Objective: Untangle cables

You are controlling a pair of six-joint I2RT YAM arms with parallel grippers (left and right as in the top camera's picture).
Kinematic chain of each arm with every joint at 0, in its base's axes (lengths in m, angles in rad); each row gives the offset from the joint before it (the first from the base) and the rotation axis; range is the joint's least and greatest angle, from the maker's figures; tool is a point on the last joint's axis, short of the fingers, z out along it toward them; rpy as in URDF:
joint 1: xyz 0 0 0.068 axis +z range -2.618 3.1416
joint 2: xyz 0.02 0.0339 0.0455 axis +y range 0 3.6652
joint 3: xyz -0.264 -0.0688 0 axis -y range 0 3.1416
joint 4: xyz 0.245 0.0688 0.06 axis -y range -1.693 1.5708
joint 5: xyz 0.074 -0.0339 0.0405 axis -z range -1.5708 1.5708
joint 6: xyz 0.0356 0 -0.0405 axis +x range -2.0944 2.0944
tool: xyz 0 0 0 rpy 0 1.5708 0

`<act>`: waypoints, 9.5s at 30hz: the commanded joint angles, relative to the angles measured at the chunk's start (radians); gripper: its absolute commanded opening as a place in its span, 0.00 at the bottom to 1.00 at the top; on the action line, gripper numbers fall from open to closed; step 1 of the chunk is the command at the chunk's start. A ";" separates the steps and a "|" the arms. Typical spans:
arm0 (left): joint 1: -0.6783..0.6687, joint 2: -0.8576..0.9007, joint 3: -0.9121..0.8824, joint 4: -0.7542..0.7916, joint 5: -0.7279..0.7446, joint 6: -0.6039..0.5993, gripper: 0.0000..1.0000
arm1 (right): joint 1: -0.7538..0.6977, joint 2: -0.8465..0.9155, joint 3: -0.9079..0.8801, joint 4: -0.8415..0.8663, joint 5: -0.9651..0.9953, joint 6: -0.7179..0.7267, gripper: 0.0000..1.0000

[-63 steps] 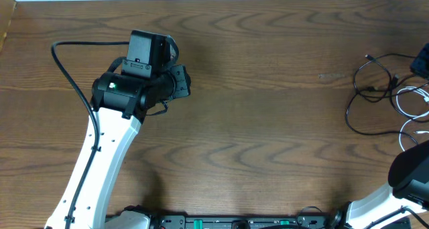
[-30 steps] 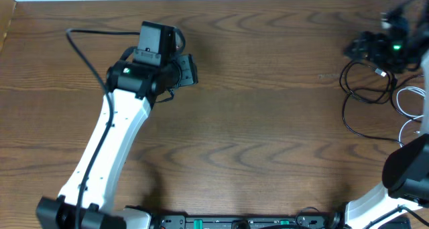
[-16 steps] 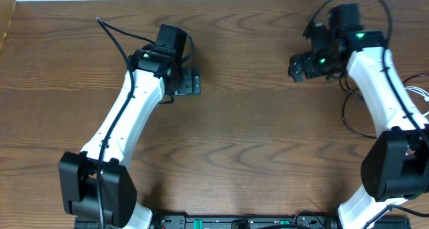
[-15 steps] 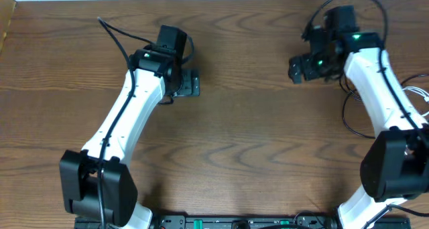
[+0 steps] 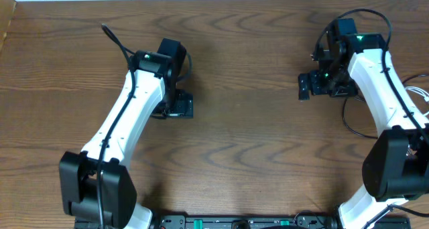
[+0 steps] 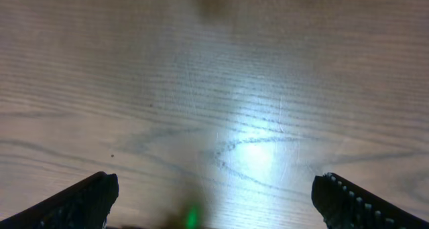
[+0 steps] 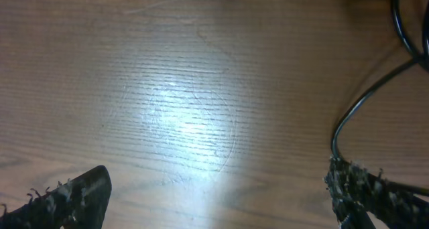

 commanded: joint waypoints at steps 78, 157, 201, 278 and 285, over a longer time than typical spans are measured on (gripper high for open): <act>0.000 -0.932 -0.424 0.340 0.002 0.062 0.98 | -0.009 -1.571 -1.312 1.317 0.111 -0.034 0.99; 0.000 -0.932 -0.424 0.340 0.002 0.062 0.98 | -0.083 -1.835 -1.519 1.138 0.097 -0.005 0.99; 0.239 -1.683 -1.390 1.444 0.092 0.109 0.98 | -0.083 -1.835 -1.519 1.138 0.097 -0.005 0.99; 0.172 -1.683 -1.390 1.165 0.272 0.357 0.98 | -0.083 -1.835 -1.519 1.138 0.097 -0.005 0.99; 0.172 -1.683 -1.390 1.168 0.298 0.381 0.98 | -0.083 -1.835 -1.519 1.138 0.097 -0.005 0.99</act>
